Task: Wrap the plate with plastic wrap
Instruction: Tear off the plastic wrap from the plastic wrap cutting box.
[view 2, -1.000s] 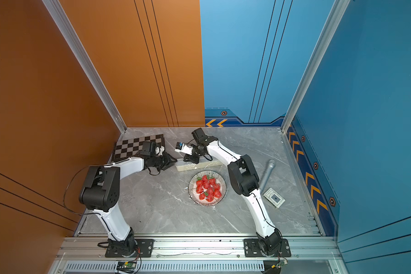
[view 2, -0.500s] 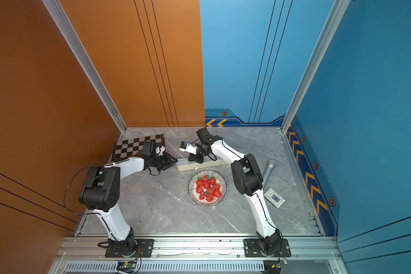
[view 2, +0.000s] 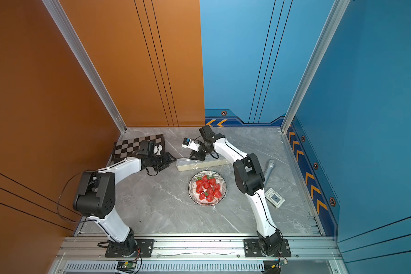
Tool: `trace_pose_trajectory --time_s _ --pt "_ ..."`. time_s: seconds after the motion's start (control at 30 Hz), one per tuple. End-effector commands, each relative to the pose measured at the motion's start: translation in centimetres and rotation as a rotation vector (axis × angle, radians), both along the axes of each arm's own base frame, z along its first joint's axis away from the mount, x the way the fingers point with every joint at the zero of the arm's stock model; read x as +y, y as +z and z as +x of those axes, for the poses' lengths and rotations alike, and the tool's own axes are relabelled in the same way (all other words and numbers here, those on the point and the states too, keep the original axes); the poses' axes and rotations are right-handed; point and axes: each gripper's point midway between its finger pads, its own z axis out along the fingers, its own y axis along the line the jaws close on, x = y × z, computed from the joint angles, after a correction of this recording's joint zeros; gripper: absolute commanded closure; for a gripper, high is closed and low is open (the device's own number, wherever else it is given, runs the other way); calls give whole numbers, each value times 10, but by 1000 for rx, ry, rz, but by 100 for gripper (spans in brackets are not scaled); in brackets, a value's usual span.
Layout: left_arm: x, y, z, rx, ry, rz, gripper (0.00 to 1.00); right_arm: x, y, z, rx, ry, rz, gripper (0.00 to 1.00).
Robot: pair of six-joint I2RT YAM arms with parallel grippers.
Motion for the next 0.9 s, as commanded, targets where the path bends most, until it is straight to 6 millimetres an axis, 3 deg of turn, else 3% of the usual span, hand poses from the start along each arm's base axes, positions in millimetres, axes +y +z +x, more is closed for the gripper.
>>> trace_pose_trajectory --time_s 0.0,0.03,0.17,0.3,0.5,0.67,0.87 --pt "0 30 -17 -70 -29 52 35 0 43 6 -43 -30 57 64" --pt "-5 39 -21 -90 -44 43 35 -1 44 6 -47 -30 55 63" --pt "-34 35 -52 -78 -143 19 33 -5 43 5 -46 -36 46 63" --pt "-68 22 -68 -50 -243 23 31 -8 43 2 -50 -39 35 64" --pt "-87 -4 -54 -34 -247 9 31 -8 46 -3 -53 -25 40 63" --pt "-90 -23 -44 -10 -214 -33 33 -3 38 -5 -49 -5 33 64" --pt "-86 -35 -35 -10 -190 -50 47 6 30 -12 -44 20 23 64"
